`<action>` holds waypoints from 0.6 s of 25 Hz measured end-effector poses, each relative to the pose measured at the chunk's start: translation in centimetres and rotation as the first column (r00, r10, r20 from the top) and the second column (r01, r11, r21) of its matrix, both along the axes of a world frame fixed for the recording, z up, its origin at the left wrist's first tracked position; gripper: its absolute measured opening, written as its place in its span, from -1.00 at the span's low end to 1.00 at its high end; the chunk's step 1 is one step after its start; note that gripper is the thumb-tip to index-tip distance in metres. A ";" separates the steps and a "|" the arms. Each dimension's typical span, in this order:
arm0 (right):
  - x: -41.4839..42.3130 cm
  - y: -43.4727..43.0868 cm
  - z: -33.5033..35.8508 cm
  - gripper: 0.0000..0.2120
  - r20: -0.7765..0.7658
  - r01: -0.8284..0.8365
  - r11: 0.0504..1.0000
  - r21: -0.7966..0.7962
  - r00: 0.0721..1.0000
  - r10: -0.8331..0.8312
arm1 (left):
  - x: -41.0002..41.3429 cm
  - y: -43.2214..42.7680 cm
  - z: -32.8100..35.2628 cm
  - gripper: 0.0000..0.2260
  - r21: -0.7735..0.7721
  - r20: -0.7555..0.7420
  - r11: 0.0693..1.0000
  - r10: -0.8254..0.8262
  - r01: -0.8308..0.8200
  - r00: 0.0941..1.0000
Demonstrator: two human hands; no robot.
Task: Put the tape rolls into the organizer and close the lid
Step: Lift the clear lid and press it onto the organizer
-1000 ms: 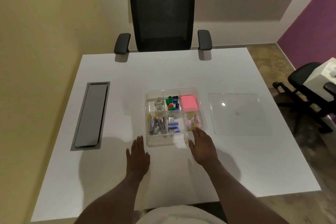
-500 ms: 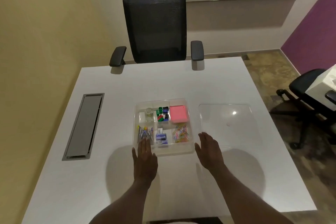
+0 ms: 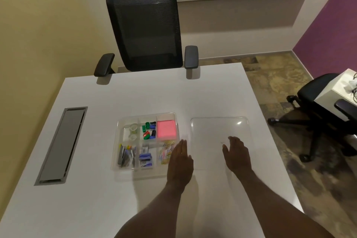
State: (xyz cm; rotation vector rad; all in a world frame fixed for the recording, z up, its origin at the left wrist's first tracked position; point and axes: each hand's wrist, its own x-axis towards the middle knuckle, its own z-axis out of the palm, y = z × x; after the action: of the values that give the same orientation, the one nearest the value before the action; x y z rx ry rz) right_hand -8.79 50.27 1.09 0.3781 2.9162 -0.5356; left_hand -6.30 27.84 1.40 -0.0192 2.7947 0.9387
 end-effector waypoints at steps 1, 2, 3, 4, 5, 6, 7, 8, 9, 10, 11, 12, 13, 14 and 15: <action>-0.5 1.2 -0.2 -0.57 0.000 0.023 1.000 -0.020 1.000 -0.023 | -0.6 1.3 -0.1 -0.42 0.048 0.045 0.999 -0.002 0.000 0.999; -0.9 2.3 -0.4 -0.56 0.004 0.041 0.999 -0.035 0.999 -0.040 | -1.0 2.4 -0.3 -0.42 0.091 0.097 0.996 -0.014 0.005 0.995; -1.4 3.5 -0.6 -0.55 0.014 0.053 0.998 -0.045 0.999 -0.052 | -1.6 3.5 -0.5 -0.42 0.120 0.144 0.993 -0.030 0.012 0.989; -1.9 4.5 -0.9 -0.54 0.030 0.064 0.997 -0.054 0.998 -0.062 | -2.1 4.3 -0.9 -0.43 0.134 0.183 0.991 -0.040 0.015 0.982; -2.3 5.5 -1.2 -0.53 0.051 0.075 0.995 -0.064 0.996 -0.072 | -2.6 4.8 -1.3 -0.43 0.139 0.218 0.990 -0.038 0.008 0.975; -2.7 6.4 -1.5 -0.52 0.074 0.090 0.993 -0.079 0.994 -0.084 | -3.1 5.3 -1.6 -0.42 0.137 0.253 0.990 -0.022 -0.014 0.967; -3.0 7.2 -1.8 -0.52 0.098 0.109 0.989 -0.097 0.990 -0.100 | -3.6 5.6 -2.0 -0.41 0.127 0.287 0.991 0.005 -0.043 0.958; -3.4 8.0 -2.1 -0.51 0.126 0.132 0.985 -0.113 0.985 -0.118 | -4.1 6.0 -2.3 -0.40 0.111 0.318 0.991 0.035 -0.074 0.947; -3.8 8.7 -2.3 -0.51 0.154 0.149 0.982 -0.119 0.979 -0.130 | -4.7 6.3 -2.6 -0.39 0.096 0.343 0.990 0.068 -0.107 0.937; -4.1 9.3 -2.6 -0.50 0.176 0.161 0.980 -0.114 0.975 -0.139 | -5.3 6.4 -2.8 -0.38 0.086 0.363 0.987 0.098 -0.138 0.927; -4.3 9.8 -2.9 -0.50 0.197 0.174 0.979 -0.102 0.969 -0.152 | -5.8 6.5 -3.1 -0.37 0.078 0.378 0.983 0.122 -0.163 0.918; -4.6 10.2 -3.2 -0.49 0.217 0.198 0.975 -0.096 0.961 -0.174 | -6.4 6.7 -3.3 -0.36 0.070 0.392 0.981 0.141 -0.183 0.909; -5.0 10.5 -3.5 -0.48 0.239 0.231 0.967 -0.104 0.950 -0.201 | -6.9 6.8 -3.6 -0.36 0.062 0.403 0.977 0.162 -0.204 0.901; -5.3 10.6 -3.8 -0.48 0.255 0.263 0.957 -0.121 0.940 -0.226 | -7.3 7.0 -3.9 -0.36 0.054 0.411 0.972 0.188 -0.230 0.892; -5.4 10.6 -4.0 -0.47 0.263 0.290 0.947 -0.140 0.933 -0.246 | -7.6 7.1 -4.0 -0.37 0.043 0.411 0.966 0.215 -0.255 0.886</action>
State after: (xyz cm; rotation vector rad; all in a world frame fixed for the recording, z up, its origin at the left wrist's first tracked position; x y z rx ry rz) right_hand -14.24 60.87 -2.95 0.7677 2.5718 -0.7234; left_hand -13.89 34.98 -2.64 -0.4938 2.3934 0.9888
